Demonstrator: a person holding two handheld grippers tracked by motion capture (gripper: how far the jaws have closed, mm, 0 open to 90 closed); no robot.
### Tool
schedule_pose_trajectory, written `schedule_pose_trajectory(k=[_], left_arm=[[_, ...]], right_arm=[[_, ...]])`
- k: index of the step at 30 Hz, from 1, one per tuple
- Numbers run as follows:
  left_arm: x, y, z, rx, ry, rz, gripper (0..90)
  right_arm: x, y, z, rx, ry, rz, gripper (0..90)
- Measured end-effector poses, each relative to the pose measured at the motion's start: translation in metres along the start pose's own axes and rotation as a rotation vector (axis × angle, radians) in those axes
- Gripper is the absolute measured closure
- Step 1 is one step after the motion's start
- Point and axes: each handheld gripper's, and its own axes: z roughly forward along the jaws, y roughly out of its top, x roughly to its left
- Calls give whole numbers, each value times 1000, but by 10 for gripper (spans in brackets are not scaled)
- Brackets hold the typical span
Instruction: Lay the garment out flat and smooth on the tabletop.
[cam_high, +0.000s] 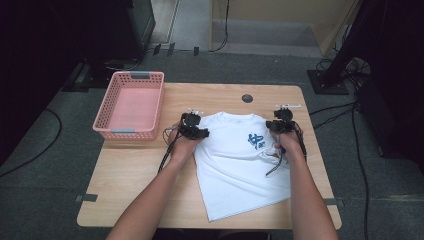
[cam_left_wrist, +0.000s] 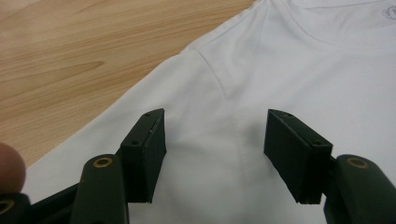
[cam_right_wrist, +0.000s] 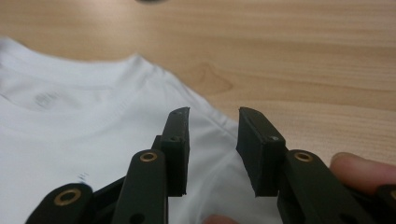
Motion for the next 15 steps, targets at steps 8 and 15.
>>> schedule_pose_trajectory(k=[8, 15], left_arm=[[4, -13, -19, -36, -39, 49, 377], [19, -23, -26, -12, -32, 51, 377]], right_arm=[[-20, -8, -34, 35, 20, 70, 682], [-26, -35, -56, 109, -1, -10, 664]])
